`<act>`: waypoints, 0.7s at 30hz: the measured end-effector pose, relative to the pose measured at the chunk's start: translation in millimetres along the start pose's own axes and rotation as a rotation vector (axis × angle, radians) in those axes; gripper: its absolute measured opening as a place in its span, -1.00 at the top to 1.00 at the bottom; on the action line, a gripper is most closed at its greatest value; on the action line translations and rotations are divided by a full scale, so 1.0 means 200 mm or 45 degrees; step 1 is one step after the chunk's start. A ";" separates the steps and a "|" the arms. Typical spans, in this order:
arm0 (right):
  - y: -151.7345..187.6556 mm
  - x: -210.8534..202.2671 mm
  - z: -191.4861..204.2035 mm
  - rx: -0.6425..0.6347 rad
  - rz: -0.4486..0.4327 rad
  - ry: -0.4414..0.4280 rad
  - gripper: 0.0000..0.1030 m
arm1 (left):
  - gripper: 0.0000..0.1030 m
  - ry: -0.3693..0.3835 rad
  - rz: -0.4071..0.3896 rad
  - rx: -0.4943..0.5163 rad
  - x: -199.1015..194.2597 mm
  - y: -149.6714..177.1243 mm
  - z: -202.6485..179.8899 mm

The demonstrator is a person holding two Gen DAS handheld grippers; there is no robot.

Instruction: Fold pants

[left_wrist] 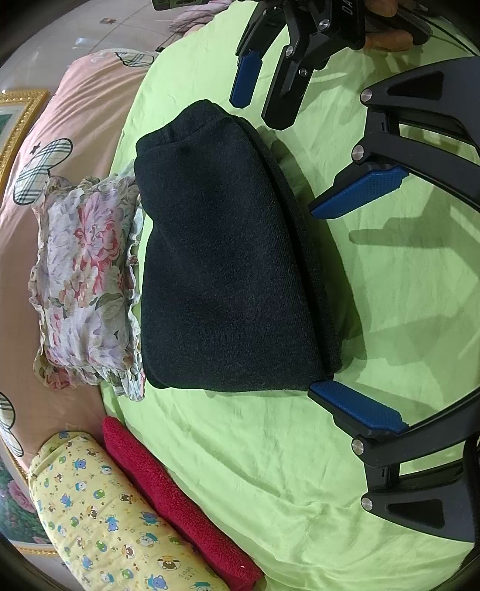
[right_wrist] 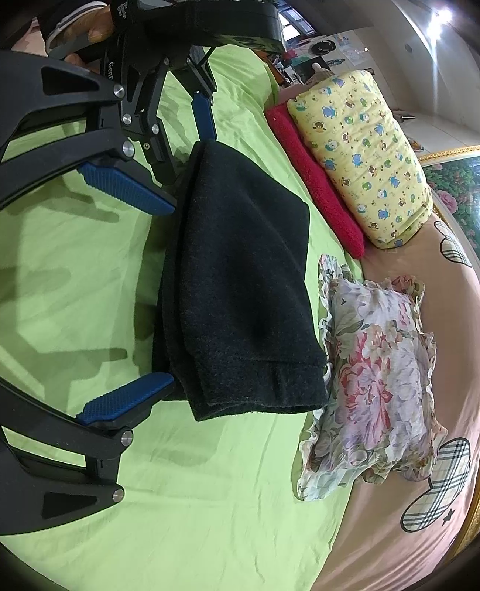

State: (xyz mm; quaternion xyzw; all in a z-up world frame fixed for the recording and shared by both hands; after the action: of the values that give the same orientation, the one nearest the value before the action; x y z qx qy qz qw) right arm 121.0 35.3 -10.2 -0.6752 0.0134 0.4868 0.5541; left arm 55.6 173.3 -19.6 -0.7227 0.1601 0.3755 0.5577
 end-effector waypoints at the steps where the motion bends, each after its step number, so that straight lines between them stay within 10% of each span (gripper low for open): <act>1: 0.00 0.00 0.00 0.000 0.001 0.001 -0.70 | -0.74 -0.001 -0.001 -0.001 0.00 0.00 0.00; 21: -0.01 -0.01 0.00 0.000 -0.007 -0.003 -0.70 | -0.74 0.012 -0.034 -0.029 -0.03 0.00 0.01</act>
State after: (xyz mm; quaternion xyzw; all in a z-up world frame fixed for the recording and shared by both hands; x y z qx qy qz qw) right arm 121.0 35.8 -8.0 -0.6748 0.0109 0.4860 0.5553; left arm 50.9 173.1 -14.8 -0.7329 0.1489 0.3663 0.5537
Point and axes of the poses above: each gripper's, at about its wrist camera, not at the fingertips, and x roughly the way its jaws point, z to its left, y to its underside, the point moved 4 cm from there along x, roughly the way its jaws point, and after that the axes turned 6 degrees about -x, right-handed, at the moved point
